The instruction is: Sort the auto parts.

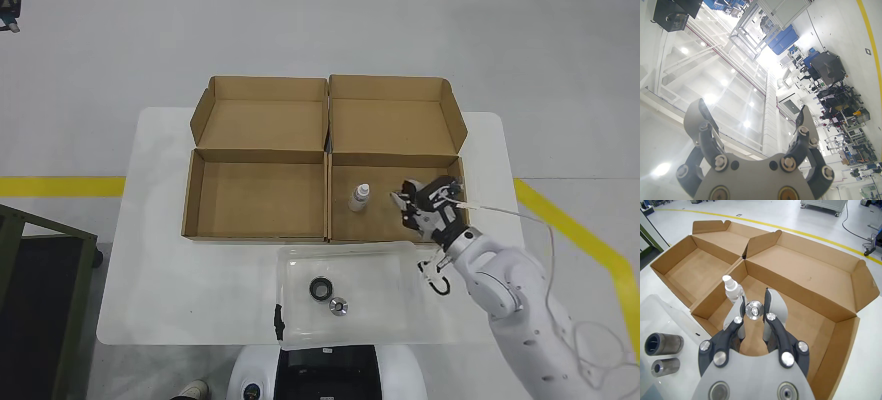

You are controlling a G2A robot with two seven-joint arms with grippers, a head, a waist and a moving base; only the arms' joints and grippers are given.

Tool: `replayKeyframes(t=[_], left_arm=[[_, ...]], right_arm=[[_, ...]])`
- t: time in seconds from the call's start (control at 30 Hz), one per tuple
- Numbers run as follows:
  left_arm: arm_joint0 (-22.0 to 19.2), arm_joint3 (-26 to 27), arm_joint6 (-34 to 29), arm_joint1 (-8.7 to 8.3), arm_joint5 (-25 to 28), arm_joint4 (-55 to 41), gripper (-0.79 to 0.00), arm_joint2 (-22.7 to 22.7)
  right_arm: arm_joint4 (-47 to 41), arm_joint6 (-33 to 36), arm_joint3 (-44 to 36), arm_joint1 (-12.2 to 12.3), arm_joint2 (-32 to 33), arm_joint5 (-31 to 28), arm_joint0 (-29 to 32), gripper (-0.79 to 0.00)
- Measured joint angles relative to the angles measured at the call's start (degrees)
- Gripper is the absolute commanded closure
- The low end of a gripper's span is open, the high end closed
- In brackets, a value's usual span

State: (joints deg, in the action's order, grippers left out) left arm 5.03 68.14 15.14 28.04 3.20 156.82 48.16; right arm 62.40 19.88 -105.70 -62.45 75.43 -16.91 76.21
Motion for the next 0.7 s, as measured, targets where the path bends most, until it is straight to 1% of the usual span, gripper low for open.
replayKeyframes(t=[0.43,0.7], left_arm=[[0.00,0.00,0.00,0.00,0.00,0.00,-0.785,0.00],[0.00,0.00,0.00,0.00,0.00,0.00,-0.785,0.00]], right_arm=[[2.57,3.74,7.41,-0.99,-4.57,1.64,-6.33,0.000],[4.03,6.40,10.46,-1.43,-6.48,0.96,-9.41,0.000]])
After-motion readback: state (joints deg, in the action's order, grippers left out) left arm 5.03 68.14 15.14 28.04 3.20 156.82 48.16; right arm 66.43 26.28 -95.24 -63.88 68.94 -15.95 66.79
